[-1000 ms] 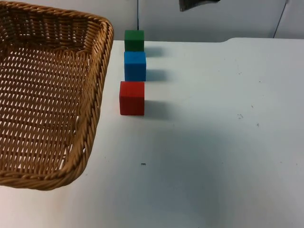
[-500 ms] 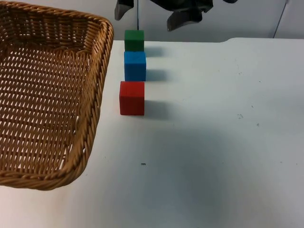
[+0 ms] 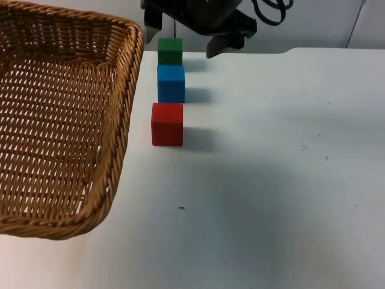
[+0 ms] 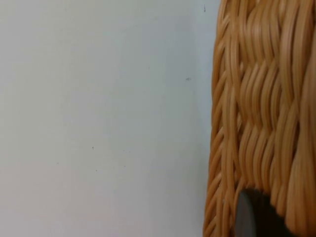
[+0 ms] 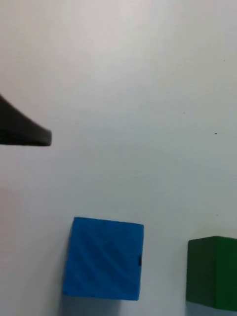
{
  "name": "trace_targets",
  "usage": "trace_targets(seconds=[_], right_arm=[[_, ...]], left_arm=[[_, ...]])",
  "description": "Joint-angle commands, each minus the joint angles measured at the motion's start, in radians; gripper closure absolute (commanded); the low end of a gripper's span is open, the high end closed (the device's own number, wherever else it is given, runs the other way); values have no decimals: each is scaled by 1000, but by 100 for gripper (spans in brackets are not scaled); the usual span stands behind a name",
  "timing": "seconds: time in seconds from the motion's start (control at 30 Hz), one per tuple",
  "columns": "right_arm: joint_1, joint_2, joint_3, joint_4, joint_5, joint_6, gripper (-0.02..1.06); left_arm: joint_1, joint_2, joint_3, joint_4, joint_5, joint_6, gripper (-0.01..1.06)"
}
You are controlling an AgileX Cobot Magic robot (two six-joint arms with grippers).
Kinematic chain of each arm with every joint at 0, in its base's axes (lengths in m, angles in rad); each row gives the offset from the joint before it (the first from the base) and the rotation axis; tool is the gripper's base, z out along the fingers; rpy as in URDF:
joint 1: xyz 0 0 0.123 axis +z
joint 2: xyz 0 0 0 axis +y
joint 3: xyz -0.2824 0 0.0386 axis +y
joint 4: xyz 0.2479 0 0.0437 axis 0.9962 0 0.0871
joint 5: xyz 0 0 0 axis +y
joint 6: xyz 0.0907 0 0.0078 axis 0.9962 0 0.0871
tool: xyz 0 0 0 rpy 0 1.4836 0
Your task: Pick up the basket with the left hand and place the blue cube into the basket with the right hand.
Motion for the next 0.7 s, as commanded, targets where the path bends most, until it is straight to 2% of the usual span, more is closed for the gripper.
trace_targets(seconds=[0.0, 0.07, 0.33, 0.53, 0.67], right_arm=[[5, 21, -49, -9, 4, 19, 6], [5, 76, -134, -16, 39, 39, 6], [5, 189, -277, -29, 119, 46, 6], [5, 232, -288, -78, 115, 95, 6], [5, 250, -288, -103, 69, 100, 6]], left_arm=[[1, -14, -7, -41, 16, -4, 105], [1, -14, -7, -43, 16, -4, 105], [1, -14, -7, -43, 16, -4, 105], [1, -14, -7, -45, 16, -4, 105], [1, -14, -7, -47, 16, -4, 105]])
